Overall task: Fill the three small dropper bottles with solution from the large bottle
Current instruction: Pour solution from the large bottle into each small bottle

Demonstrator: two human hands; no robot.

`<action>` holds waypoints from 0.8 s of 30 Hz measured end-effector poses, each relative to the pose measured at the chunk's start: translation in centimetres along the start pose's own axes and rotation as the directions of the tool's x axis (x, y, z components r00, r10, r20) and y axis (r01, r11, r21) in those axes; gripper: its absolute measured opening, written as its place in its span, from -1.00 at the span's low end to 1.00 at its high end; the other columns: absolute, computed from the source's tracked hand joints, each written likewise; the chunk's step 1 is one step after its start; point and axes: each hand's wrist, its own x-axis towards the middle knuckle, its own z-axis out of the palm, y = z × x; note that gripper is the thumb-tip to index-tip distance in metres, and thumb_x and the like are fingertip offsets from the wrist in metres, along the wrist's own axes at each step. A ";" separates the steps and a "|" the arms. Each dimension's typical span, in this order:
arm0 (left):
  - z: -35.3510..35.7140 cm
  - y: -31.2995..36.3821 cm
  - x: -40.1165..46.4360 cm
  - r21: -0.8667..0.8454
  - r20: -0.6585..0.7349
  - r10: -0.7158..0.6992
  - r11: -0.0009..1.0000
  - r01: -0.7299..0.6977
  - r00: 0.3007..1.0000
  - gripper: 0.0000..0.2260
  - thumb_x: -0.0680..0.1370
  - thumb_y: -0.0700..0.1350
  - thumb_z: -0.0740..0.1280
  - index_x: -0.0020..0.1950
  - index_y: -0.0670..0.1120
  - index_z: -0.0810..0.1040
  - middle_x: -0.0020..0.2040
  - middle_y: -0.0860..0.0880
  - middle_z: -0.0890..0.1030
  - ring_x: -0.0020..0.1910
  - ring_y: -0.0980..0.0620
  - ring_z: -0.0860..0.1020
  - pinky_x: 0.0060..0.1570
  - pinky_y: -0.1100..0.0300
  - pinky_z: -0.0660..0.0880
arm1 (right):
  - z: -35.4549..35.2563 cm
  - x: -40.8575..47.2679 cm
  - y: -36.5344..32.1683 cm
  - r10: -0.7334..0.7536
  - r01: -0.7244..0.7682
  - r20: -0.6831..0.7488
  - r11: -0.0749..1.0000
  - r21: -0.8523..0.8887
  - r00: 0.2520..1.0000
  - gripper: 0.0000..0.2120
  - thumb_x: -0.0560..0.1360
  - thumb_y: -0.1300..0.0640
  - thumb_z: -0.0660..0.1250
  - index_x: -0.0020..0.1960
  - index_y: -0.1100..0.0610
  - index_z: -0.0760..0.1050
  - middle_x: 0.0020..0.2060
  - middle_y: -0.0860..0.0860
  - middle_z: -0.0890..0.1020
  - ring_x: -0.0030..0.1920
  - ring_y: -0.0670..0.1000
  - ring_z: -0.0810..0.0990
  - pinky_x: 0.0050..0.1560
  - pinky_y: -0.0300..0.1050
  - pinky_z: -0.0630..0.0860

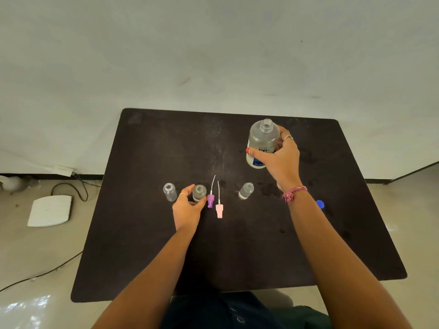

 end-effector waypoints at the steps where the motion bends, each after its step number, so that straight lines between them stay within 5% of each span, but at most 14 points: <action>1: 0.0 0.0 0.1 0.008 0.008 0.002 1.000 -0.002 1.000 -0.53 0.46 -0.18 0.46 0.34 -0.04 0.45 -0.06 0.19 0.54 -0.24 0.16 0.54 -0.04 0.29 0.47 | 0.1 0.0 0.0 0.000 0.000 -0.002 1.000 -0.003 1.000 -0.31 0.28 0.08 0.59 0.33 0.03 0.36 0.19 -0.04 0.52 0.15 -0.05 0.51 0.24 -0.14 0.48; 8: -0.8 -0.1 0.0 0.035 0.036 0.039 0.999 -0.040 0.999 -0.35 0.44 -0.16 0.47 0.47 -0.01 0.29 -0.12 0.13 0.56 -0.18 0.11 0.59 -0.11 0.38 0.40 | 0.6 0.2 0.2 -0.007 0.007 -0.009 1.000 0.000 1.000 -0.31 0.28 0.06 0.59 0.32 0.02 0.36 0.18 -0.04 0.53 0.15 -0.04 0.52 0.20 -0.17 0.49; 14: -4.5 1.0 -1.3 0.197 -0.045 0.364 0.916 -0.349 0.930 -0.65 0.43 -0.11 0.49 0.17 -0.04 0.47 0.04 0.04 0.39 -0.25 0.16 0.45 -0.27 0.45 0.40 | 1.1 0.2 0.1 -0.011 0.011 -0.001 1.000 0.013 1.000 -0.32 0.28 0.06 0.58 0.32 0.01 0.36 0.18 -0.06 0.52 0.15 -0.06 0.51 0.12 -0.34 0.43; 19: -7.5 0.4 1.0 0.270 -0.167 0.378 0.906 -0.326 0.911 -0.51 0.36 -0.07 0.55 0.19 -0.07 0.41 0.19 -0.02 0.30 -0.02 0.11 0.42 -0.07 0.25 0.47 | 1.4 0.0 0.1 -0.018 0.018 0.008 1.000 0.020 1.000 -0.33 0.29 0.06 0.58 0.32 0.01 0.36 0.18 -0.09 0.51 0.14 -0.08 0.50 0.09 -0.42 0.40; 24: -7.8 -1.4 3.3 0.234 -0.014 0.189 0.955 -0.181 0.982 -0.30 0.36 -0.06 0.55 0.41 -0.05 0.29 0.38 -0.01 0.28 0.27 0.07 0.39 0.27 0.09 0.42 | 1.4 0.0 0.1 -0.025 0.025 -0.001 1.000 0.014 1.000 -0.32 0.28 0.06 0.58 0.32 0.02 0.36 0.16 -0.09 0.51 0.14 -0.07 0.51 0.10 -0.39 0.43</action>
